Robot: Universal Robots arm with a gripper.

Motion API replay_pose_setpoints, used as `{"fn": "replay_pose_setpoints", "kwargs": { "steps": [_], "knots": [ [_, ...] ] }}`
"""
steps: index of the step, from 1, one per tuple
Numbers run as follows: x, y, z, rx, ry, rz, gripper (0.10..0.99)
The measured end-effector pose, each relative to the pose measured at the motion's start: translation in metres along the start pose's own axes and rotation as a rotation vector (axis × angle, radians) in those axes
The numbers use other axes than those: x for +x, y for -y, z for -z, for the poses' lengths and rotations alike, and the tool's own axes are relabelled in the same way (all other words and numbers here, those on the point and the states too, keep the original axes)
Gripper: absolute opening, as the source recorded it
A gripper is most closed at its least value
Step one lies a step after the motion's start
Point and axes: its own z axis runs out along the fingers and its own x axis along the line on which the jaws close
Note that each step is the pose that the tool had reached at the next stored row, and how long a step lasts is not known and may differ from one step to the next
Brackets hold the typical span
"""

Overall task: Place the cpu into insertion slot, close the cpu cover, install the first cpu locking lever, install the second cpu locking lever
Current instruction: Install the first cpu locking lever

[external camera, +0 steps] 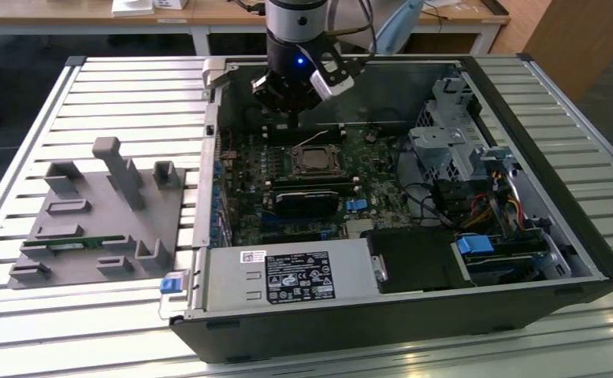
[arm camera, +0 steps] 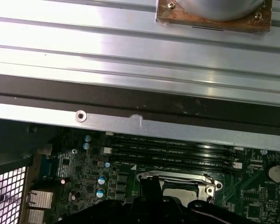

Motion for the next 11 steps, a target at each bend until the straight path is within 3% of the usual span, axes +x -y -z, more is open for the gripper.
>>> {"fn": "replay_pose_setpoints", "kwargs": {
  "steps": [8,9,11],
  "knots": [
    [-0.0014,0.0002,-0.0011,-0.001,0.0006,-0.005,0.114],
    [-0.0014,0.0003,-0.0015,-0.003,0.0011,-0.009,0.114],
    [-0.0014,0.0004,-0.0023,-0.019,0.0028,-0.014,0.114]
  ]
}}
